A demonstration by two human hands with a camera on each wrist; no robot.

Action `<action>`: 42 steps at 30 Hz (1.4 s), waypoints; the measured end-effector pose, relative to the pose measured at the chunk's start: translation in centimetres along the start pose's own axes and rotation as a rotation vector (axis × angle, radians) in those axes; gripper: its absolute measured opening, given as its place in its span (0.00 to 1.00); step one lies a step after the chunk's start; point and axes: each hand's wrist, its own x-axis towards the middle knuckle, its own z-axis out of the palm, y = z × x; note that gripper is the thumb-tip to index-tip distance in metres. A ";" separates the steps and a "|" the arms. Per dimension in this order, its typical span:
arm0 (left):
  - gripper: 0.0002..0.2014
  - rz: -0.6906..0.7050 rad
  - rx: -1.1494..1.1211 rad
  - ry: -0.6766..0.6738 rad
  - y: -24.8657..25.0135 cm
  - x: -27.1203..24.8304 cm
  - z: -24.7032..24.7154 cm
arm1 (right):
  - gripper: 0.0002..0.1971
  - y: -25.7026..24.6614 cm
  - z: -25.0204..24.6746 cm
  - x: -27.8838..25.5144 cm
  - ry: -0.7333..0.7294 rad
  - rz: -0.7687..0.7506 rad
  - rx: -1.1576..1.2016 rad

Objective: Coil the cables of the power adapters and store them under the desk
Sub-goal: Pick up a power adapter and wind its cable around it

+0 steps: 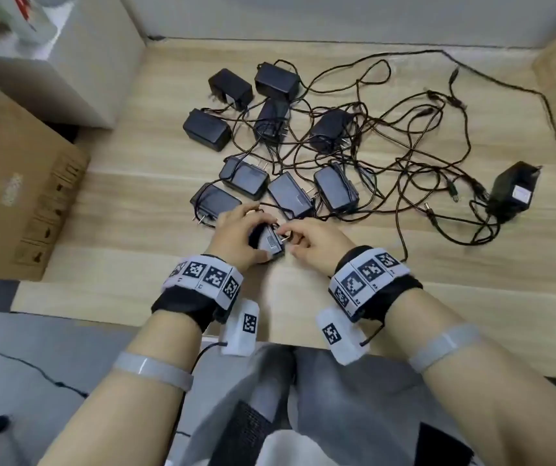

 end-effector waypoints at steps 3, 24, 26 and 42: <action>0.38 0.007 0.108 -0.075 0.3 0.2 0.2 | 0.19 0.4 0.3 0.5 0.040 0.019 -0.045; 0.31 -0.123 -1.460 -0.148 4.7 -2.7 -5.4 | 0.13 -5.2 -4.9 -1.7 0.614 -0.164 0.121; 0.32 -0.105 -1.477 -0.183 5.2 -3.0 -5.6 | 0.17 -6.0 -5.0 -2.1 0.468 -0.197 0.114; 0.18 -0.131 -1.513 -0.080 5.6 -2.2 -7.3 | 0.18 -5.7 -7.9 -2.6 0.404 -0.080 0.020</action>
